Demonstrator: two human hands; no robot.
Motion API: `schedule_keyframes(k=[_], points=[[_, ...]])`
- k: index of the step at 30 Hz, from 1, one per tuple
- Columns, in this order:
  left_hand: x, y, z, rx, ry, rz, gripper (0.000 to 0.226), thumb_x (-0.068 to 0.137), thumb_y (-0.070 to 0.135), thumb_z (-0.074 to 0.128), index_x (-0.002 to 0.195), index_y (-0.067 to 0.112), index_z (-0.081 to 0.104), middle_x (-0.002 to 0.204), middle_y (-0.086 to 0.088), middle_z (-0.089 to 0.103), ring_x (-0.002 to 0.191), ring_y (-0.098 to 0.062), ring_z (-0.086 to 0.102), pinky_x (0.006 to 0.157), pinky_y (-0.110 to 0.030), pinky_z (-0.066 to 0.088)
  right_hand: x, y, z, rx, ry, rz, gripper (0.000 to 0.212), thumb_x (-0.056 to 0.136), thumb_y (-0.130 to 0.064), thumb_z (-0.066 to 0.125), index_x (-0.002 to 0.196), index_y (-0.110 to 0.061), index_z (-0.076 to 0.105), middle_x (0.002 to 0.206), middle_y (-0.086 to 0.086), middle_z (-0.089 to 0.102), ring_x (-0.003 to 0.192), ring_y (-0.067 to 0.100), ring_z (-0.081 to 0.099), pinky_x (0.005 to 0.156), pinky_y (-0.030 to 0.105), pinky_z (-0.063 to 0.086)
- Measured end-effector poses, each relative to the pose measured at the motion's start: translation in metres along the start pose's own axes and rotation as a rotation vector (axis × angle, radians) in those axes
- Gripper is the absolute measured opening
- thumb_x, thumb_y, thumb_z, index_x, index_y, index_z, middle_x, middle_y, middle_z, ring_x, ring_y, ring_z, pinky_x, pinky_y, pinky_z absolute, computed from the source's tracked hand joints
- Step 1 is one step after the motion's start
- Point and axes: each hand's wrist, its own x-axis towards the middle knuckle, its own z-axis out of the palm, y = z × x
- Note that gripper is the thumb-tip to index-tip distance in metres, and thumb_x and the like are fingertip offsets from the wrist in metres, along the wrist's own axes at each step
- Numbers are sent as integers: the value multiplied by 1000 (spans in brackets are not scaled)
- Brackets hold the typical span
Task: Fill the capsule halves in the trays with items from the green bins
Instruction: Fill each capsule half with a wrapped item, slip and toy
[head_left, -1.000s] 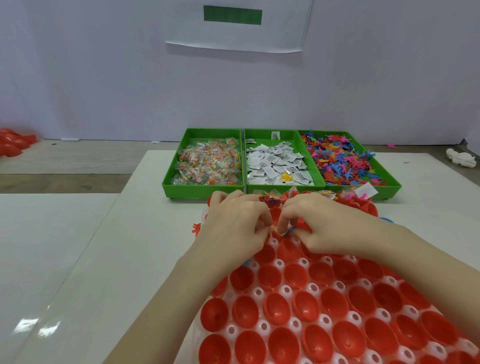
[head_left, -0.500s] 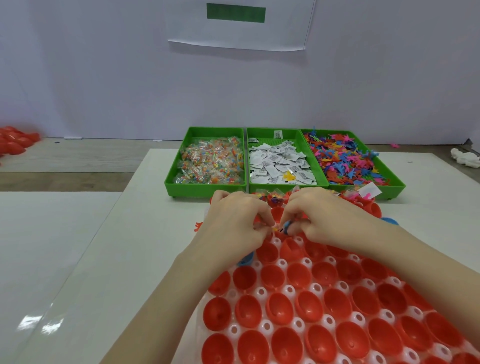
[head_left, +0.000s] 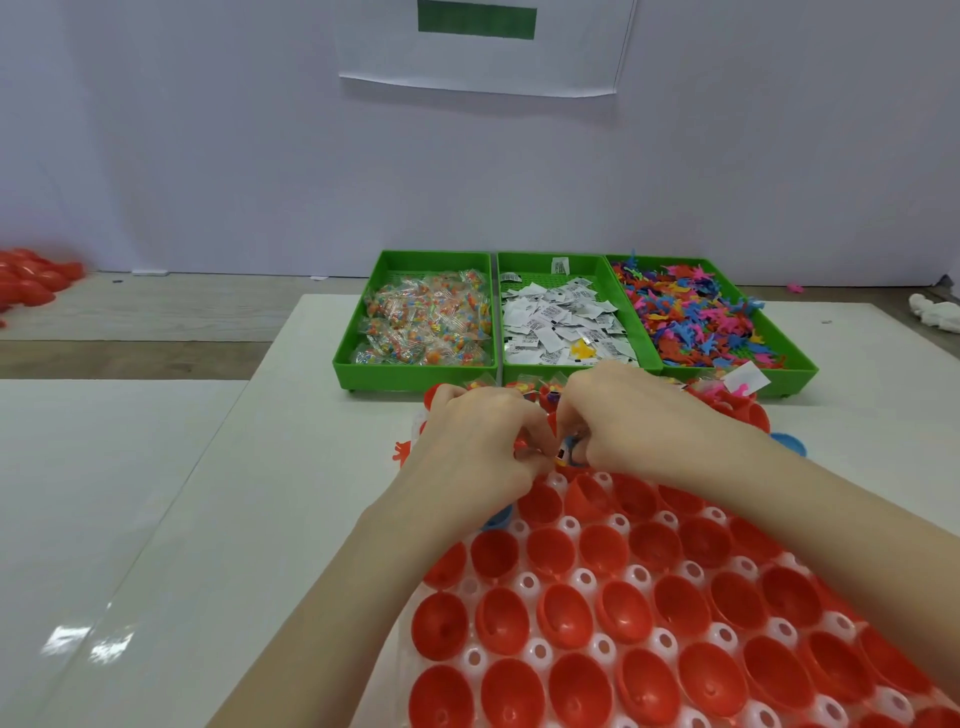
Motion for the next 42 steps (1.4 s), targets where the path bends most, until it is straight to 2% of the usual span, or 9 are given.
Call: schedule_keyframes(k=[5, 13, 16, 19, 25, 29, 32, 38, 42], points=[[-2, -2, 0, -29, 50, 27, 6, 79, 25, 68, 83, 29, 71, 88, 9, 64, 92, -9, 54, 80, -27, 26, -5, 11, -9, 245, 1, 39, 24, 64, -21, 82, 86, -22, 74, 73, -9, 68, 74, 11, 66, 70, 32, 55], [-4, -12, -30, -341, 84, -15, 20, 61, 31, 81, 77, 30, 69, 87, 11, 64, 87, -6, 58, 88, -32, 44, -15, 32, -23, 421, -17, 37, 29, 56, -35, 84, 82, -33, 69, 69, -16, 68, 65, -5, 62, 58, 11, 49], [-2, -31, -44, -475, 288, -113, 8, 68, 31, 75, 72, 31, 69, 79, 11, 68, 76, 0, 59, 74, -11, 44, -23, 66, -36, 569, 193, 81, 15, 58, -40, 79, 68, -32, 72, 63, -16, 69, 58, -6, 61, 53, 7, 45], [10, -64, -48, -564, 480, -288, 6, 83, 19, 66, 88, 19, 69, 82, 9, 67, 75, -3, 60, 72, -12, 45, -22, 121, -32, 676, 469, 287, 8, 71, -29, 77, 68, -23, 72, 63, -6, 69, 64, 7, 62, 58, 20, 44], [33, -111, -23, -94, 320, -594, 34, 92, 36, 51, 118, 15, 62, 119, -10, 63, 111, -27, 54, 88, -33, 38, -15, 205, 2, 679, 395, 621, 22, 84, -11, 66, 103, -1, 68, 100, 15, 66, 97, 28, 58, 82, 33, 42], [44, -115, -3, 253, 197, -670, 41, 95, 48, 34, 104, 26, 67, 115, -7, 63, 134, -23, 33, 104, -40, 12, -7, 210, 15, 470, 233, 634, 31, 84, -33, 66, 108, -14, 68, 114, 8, 66, 110, 25, 55, 97, 39, 39], [46, -115, 4, 265, 289, -697, 37, 92, 46, 41, 99, 22, 68, 105, -7, 61, 119, -28, 38, 97, -41, 14, 4, 204, 14, 227, 133, 681, 45, 83, -51, 59, 118, -23, 63, 122, 3, 61, 115, 25, 51, 94, 37, 39], [49, -115, -2, 248, 321, -689, 28, 90, 41, 51, 96, 21, 70, 91, -8, 62, 111, -29, 37, 72, -35, 11, 23, 201, 10, 205, 104, 736, 24, 79, -44, 69, 90, -23, 71, 104, 3, 65, 105, 24, 50, 88, 37, 37], [47, -117, -14, 352, 199, -607, 45, 90, 58, 39, 78, 26, 67, 76, -1, 57, 109, -27, 38, 75, -36, 11, 28, 196, 12, 60, 147, 720, 18, 83, -39, 66, 74, -25, 63, 96, 0, 66, 97, 22, 51, 86, 34, 30]])
